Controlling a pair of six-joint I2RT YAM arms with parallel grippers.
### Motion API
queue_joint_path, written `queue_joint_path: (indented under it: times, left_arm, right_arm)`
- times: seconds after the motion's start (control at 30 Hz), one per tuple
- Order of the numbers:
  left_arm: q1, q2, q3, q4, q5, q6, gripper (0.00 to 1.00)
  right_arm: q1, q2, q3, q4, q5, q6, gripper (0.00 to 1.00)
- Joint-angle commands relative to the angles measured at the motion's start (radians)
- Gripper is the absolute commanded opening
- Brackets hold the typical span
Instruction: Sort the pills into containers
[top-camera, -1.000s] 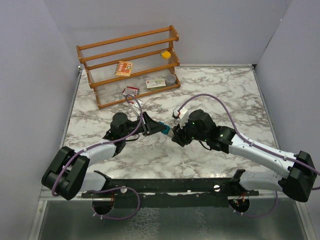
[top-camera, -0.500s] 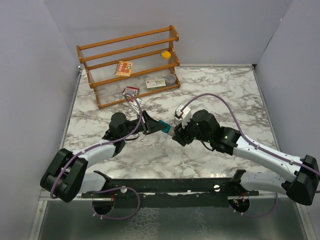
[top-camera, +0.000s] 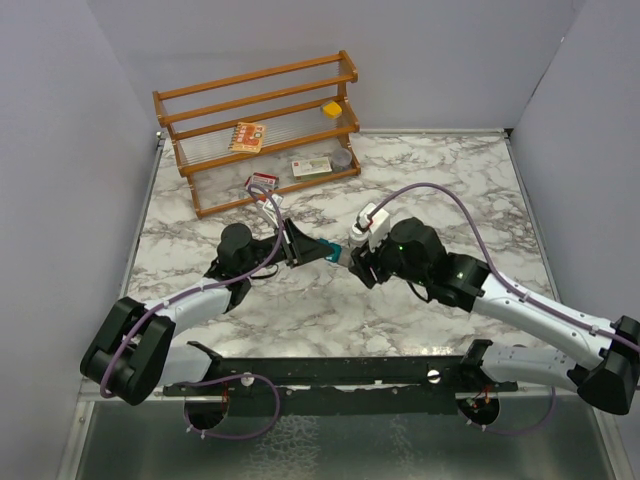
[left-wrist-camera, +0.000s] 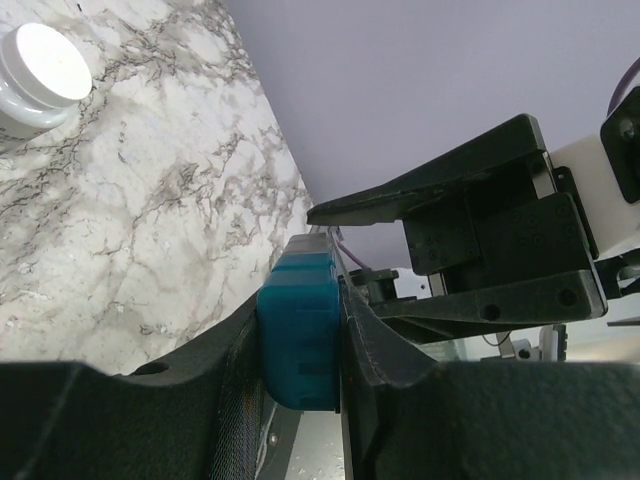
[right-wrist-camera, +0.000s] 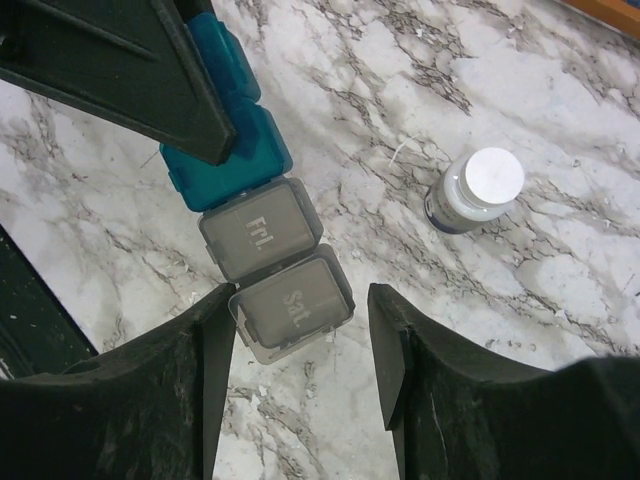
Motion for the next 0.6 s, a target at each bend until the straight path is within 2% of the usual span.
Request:
queue_joint_path:
  times: [0.0,0.13,0.2,0.43,0.57]
  left_arm:
    - [-0.005,-0.016,0.016,0.016,0.022,0.008,0.0]
    - [-0.002,-0.012,0.018,0.016,0.016,0.006,0.0]
    - [0.001,-0.013,0.02,0.017,0.02,0.008,0.0]
    - [0.016,-0.012,0.013,0.017,0.025,0.005,0.0]
    - [0.018,-0.016,0.011,0.016,0.027,0.001,0.0]
  right_arm:
    - [-0.004,-0.035,0.04,-0.021,0.112,-0.009,0.54]
    - [-0.004,-0.049,0.04,-0.027,0.126,-0.003,0.54]
    - [-0.004,-0.058,0.038,-0.032,0.146,0.002,0.49]
    - [-0.004,-0.083,0.043,-0.039,0.135,0.006,0.47]
    - [-0.004,-0.079,0.039,-0.034,0.149,0.008,0.39]
